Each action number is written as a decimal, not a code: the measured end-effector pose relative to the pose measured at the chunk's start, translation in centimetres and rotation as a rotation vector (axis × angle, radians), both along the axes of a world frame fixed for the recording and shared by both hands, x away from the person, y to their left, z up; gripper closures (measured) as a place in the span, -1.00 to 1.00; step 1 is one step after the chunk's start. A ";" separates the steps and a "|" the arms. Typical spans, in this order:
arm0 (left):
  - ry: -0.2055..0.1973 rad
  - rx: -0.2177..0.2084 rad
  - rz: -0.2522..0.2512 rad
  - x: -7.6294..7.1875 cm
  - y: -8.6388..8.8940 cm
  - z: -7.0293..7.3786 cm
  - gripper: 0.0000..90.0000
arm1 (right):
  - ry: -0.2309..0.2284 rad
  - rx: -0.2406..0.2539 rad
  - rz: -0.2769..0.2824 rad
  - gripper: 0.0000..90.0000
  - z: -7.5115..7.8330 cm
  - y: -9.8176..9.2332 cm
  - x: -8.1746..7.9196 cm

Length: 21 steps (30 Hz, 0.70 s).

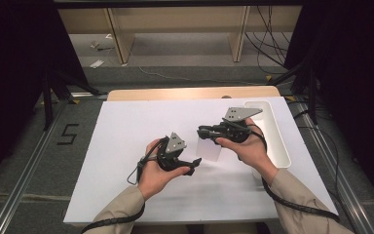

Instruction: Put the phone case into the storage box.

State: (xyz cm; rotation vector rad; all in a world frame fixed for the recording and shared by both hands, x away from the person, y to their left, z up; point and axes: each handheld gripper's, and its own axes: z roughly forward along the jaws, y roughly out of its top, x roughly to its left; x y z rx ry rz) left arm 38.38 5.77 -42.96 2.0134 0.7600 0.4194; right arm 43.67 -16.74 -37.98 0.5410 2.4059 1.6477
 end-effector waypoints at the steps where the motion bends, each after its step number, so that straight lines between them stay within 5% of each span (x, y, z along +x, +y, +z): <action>1: 0.000 0.000 0.000 0.0 0.0 0.0 -0.66 | 0.003 -0.003 0.006 0.77 0.0 0.0 0.0; 21: -0.011 0.009 -0.046 0.3 -0.6 -1.0 -0.64 | 0.019 -0.009 0.082 0.77 0.3 -0.7 -1.0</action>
